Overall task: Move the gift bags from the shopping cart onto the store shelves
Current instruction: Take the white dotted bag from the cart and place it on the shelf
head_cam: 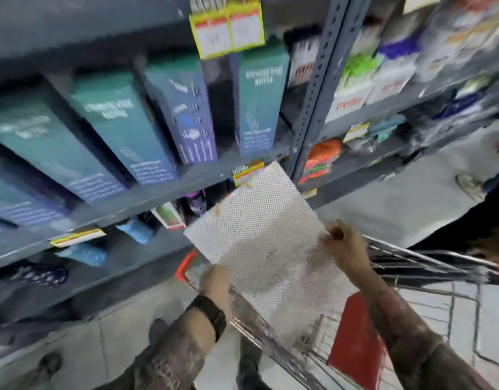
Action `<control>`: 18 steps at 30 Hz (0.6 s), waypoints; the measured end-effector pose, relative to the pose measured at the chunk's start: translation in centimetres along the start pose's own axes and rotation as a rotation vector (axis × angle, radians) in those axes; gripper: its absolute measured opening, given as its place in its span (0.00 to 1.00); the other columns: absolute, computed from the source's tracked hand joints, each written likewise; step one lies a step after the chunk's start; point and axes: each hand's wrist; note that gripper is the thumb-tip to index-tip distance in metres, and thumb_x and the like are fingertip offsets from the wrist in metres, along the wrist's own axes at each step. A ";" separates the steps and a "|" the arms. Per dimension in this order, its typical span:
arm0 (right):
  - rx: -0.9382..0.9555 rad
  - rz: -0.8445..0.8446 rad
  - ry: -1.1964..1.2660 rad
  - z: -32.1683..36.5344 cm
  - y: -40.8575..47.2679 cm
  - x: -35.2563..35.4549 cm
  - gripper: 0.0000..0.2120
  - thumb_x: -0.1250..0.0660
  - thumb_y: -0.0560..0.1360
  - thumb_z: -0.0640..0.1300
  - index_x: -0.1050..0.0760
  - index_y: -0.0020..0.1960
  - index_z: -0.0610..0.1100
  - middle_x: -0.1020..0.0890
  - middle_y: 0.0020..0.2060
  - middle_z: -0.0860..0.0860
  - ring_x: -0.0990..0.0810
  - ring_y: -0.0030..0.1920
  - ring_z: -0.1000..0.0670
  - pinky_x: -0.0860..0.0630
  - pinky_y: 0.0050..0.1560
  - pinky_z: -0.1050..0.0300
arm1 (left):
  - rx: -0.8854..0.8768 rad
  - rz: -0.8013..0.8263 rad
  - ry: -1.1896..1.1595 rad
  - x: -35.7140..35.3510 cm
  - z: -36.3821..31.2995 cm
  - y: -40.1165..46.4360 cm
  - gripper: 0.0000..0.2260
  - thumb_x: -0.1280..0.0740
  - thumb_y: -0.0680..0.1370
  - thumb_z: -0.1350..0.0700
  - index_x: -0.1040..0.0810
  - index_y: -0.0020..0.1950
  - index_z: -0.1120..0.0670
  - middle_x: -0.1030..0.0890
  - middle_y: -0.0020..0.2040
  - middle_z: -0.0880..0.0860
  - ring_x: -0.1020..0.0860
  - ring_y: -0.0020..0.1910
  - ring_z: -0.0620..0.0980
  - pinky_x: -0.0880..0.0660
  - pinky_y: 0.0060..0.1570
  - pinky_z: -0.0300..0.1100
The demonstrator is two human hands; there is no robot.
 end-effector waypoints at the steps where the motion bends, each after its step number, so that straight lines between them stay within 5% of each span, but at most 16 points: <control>1: 0.055 -0.021 0.065 1.8 -0.3 0.9 0.12 0.27 0.72 0.33 0.27 0.35 0.42 0.27 0.29 0.56 0.30 0.29 0.60 0.29 0.36 0.57 | -0.132 0.031 0.004 0.7 -1.1 -1.5 0.09 0.37 0.77 0.66 0.24 0.39 0.57 0.28 0.35 0.58 0.31 0.28 0.51 0.35 0.31 0.40; 3: 0.163 -0.067 0.199 6.1 -1.3 2.7 0.17 0.27 0.74 0.30 0.27 0.35 0.46 0.24 0.31 0.57 0.27 0.30 0.61 0.29 0.37 0.59 | -0.407 0.109 -0.014 2.2 -4.2 -4.8 0.09 0.34 0.77 0.67 0.17 0.53 0.59 0.15 0.50 0.60 0.17 0.41 0.55 0.21 0.44 0.46; 5: 0.268 -0.097 0.323 9.9 -2.1 3.7 0.15 0.28 0.75 0.29 0.23 0.38 0.46 0.20 0.36 0.55 0.24 0.35 0.57 0.27 0.43 0.59 | -0.632 0.189 -0.062 3.9 -7.2 -7.0 0.18 0.35 0.79 0.68 0.21 0.67 0.57 0.17 0.63 0.62 0.18 0.60 0.62 0.24 0.60 0.53; 9: 0.334 -0.101 0.568 16.2 -4.6 4.6 0.05 0.27 0.76 0.34 0.15 0.49 0.42 0.12 0.45 0.45 0.15 0.45 0.47 0.20 0.49 0.50 | -1.049 0.243 0.012 7.0 -12.5 -10.5 0.27 0.39 0.82 0.70 0.30 0.78 0.50 0.21 0.67 0.60 0.21 0.61 0.62 0.25 0.62 0.59; 11: 0.375 -0.123 0.615 18.5 -5.5 4.9 0.06 0.26 0.75 0.34 0.14 0.50 0.42 0.11 0.47 0.43 0.14 0.47 0.45 0.19 0.50 0.50 | -1.138 0.222 0.011 8.2 -14.7 -12.0 0.28 0.39 0.82 0.69 0.30 0.77 0.44 0.21 0.69 0.57 0.21 0.59 0.52 0.24 0.60 0.51; 18: 0.385 -0.100 0.696 22.1 -7.0 4.6 0.11 0.26 0.76 0.35 0.13 0.47 0.50 0.10 0.43 0.49 0.14 0.40 0.53 0.19 0.35 0.63 | -1.226 0.197 0.034 10.1 -17.3 -13.8 0.30 0.39 0.82 0.70 0.32 0.78 0.42 0.23 0.71 0.58 0.24 0.69 0.61 0.27 0.69 0.57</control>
Point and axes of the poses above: each hand's wrist, its own y-axis towards the middle knuckle, its own x-axis out of the back of the hand, z = x × y
